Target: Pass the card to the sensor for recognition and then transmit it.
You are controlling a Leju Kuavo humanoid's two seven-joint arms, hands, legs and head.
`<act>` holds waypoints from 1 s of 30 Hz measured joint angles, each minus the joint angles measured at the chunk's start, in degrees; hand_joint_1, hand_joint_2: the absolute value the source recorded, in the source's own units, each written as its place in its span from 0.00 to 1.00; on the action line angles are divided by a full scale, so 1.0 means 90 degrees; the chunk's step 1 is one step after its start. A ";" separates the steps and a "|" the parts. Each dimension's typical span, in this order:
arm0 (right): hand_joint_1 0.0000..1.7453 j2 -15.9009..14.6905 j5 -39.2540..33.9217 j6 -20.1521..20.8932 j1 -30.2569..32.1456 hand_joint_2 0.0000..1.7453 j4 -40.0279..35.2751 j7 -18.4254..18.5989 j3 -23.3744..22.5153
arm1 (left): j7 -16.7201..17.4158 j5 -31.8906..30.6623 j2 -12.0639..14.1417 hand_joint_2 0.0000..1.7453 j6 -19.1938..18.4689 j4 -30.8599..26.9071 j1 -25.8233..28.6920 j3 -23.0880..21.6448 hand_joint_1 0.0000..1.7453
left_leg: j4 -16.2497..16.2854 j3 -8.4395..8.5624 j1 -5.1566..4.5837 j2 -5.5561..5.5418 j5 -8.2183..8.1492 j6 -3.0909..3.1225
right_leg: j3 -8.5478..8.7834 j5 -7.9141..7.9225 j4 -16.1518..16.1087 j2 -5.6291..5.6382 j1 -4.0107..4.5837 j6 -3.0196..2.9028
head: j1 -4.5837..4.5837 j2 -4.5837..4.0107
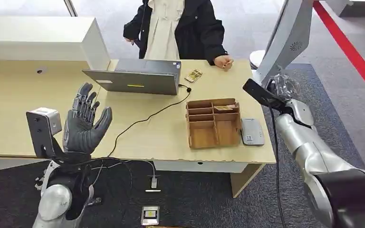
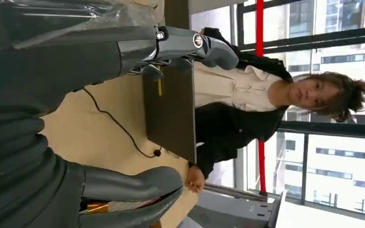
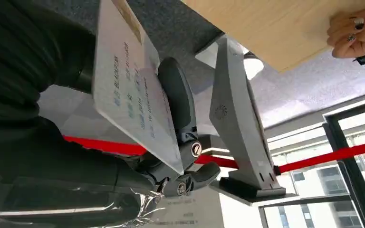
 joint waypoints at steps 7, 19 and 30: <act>1.00 -0.0010 -0.0104 0.0007 0.0324 1.00 -0.0032 0.0044 -0.0083 | 0.0122 -0.0012 0.0012 1.00 -0.0015 -0.0161 0.0045 0.0000 0.00 | 0.0000 0.0000 0.0000 0.0000 0.0000 0.0000 | 0.0000 0.0000 0.0000 0.0000 0.0000 0.0000 | 0.0000 0.0000; 1.00 0.0010 -0.0129 0.0056 0.0928 1.00 -0.0109 0.0165 -0.0088 | 0.0350 -0.0010 0.0070 1.00 -0.0117 -0.0413 0.0113 -0.0002 0.00 | -0.0001 -0.0002 0.0000 0.0000 0.0000 0.0000 | 0.0000 0.0000 0.0000 0.0000 0.0000 0.0000 | 0.0000 0.0000; 1.00 0.0124 -0.0117 0.0061 0.1296 1.00 -0.0216 0.0291 -0.0085 | 0.0503 0.0131 0.0231 1.00 -0.0362 -0.0535 0.0057 -0.0005 0.00 | -0.0002 -0.0001 0.0001 0.0000 0.0000 0.0000 | 0.0000 0.0000 0.0000 0.0000 0.0000 0.0000 | 0.0000 0.0000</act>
